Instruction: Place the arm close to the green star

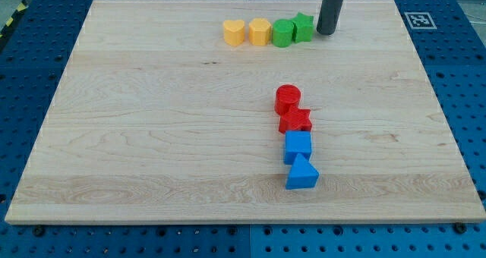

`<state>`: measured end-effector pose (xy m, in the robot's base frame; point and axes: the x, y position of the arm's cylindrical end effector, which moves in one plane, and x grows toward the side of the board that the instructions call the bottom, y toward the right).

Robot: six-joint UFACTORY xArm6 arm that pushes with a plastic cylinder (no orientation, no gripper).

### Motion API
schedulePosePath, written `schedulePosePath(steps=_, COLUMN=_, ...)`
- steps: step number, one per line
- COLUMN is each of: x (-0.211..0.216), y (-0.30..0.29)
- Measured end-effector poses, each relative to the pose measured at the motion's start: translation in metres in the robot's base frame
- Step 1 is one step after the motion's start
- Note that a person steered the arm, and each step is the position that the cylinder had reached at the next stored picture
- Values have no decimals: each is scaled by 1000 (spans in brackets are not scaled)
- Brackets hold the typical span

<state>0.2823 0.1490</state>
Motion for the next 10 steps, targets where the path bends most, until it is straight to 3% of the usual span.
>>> schedulePosePath(steps=2, x=-3, y=31)
schedulePosePath(steps=10, x=-22, y=8)
